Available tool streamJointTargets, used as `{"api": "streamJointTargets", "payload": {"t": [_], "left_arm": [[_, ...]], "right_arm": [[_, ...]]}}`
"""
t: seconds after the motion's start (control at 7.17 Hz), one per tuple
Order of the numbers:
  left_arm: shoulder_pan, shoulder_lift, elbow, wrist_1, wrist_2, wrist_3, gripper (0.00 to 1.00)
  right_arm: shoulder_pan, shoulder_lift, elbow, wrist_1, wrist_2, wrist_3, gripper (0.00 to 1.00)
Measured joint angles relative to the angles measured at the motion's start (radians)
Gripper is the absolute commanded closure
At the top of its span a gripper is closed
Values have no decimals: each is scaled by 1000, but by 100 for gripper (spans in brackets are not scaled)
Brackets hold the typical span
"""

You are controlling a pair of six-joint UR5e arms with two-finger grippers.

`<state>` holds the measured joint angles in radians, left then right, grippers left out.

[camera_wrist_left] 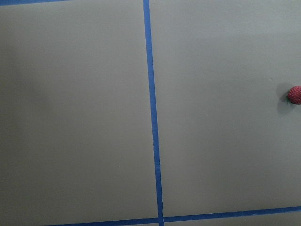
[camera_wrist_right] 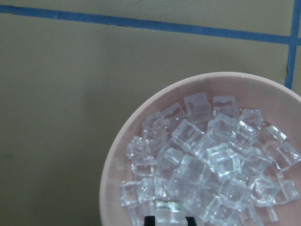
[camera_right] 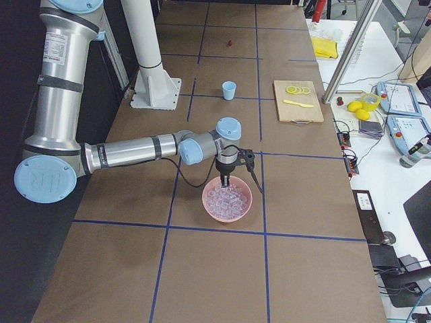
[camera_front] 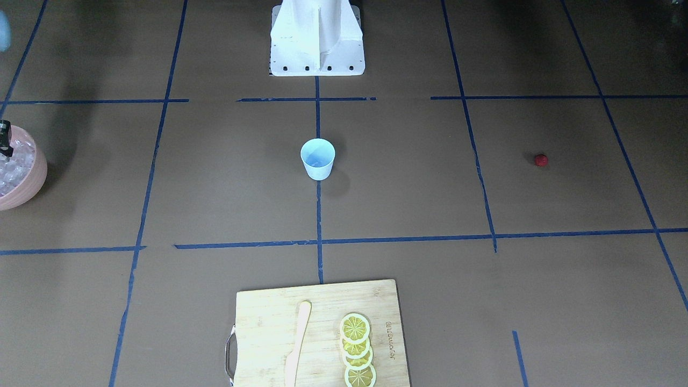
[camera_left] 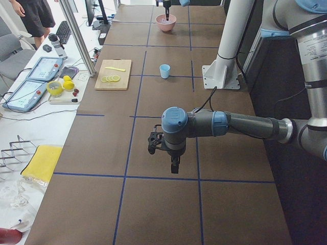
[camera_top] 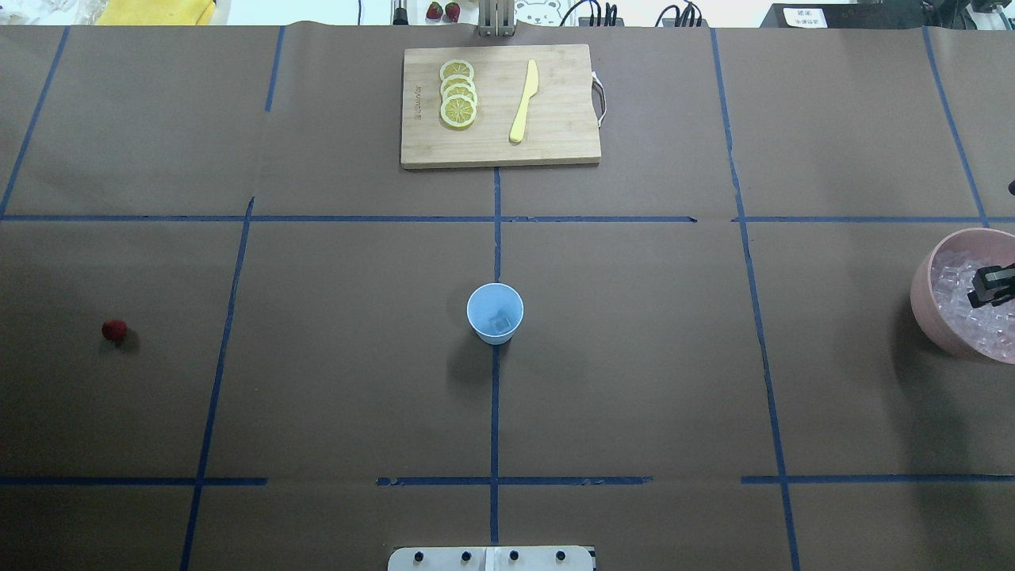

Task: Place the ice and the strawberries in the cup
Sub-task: 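Lower the right gripper into the bowl and grasp another ice cube, then carry the held ice cube over the light-blue cup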

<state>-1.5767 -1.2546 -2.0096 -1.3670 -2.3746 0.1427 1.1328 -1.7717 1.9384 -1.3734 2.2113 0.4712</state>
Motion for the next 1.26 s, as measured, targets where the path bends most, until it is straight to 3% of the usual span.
{"api": "streamJointTargets", "payload": {"t": [0.28, 0.56, 0.98, 1.26], "left_arm": [[1, 1, -3, -1, 0, 0, 0], [1, 2, -4, -2, 0, 0, 0], [2, 3, -6, -3, 0, 0, 0], [2, 3, -6, -3, 0, 1, 0]], "right_arm": [[0, -25, 141, -4, 11, 107, 98], [-66, 41, 224, -3, 39, 374, 97], [-360, 368, 223, -41, -45, 934, 97], [-521, 669, 92, -154, -177, 1152, 97]]}}
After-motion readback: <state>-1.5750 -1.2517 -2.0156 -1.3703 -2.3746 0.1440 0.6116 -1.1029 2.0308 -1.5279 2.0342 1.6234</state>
